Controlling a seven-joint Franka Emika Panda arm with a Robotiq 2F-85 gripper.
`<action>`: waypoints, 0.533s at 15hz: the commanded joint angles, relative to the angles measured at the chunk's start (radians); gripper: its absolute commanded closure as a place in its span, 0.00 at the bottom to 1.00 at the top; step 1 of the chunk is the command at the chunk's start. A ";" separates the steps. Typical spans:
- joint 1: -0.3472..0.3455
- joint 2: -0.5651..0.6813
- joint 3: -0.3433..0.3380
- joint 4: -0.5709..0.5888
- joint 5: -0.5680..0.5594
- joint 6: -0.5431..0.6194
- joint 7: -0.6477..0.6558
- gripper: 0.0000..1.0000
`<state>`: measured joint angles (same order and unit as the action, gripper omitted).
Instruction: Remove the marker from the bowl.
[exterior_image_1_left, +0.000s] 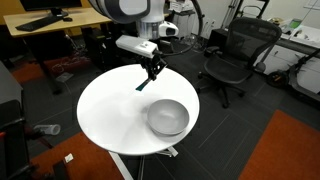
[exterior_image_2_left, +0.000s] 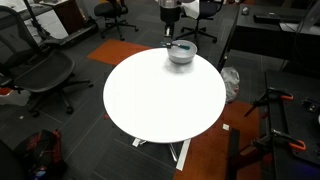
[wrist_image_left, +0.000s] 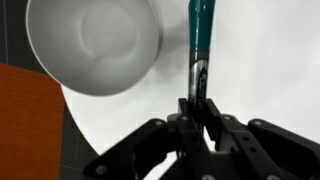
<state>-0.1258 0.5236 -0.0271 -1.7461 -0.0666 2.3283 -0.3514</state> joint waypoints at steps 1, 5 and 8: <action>0.021 -0.006 0.032 -0.017 0.006 -0.015 0.017 0.95; 0.040 0.033 0.050 0.002 -0.002 -0.017 0.018 0.95; 0.051 0.079 0.048 0.028 -0.009 -0.028 0.018 0.95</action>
<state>-0.0816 0.5669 0.0208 -1.7515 -0.0646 2.3283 -0.3488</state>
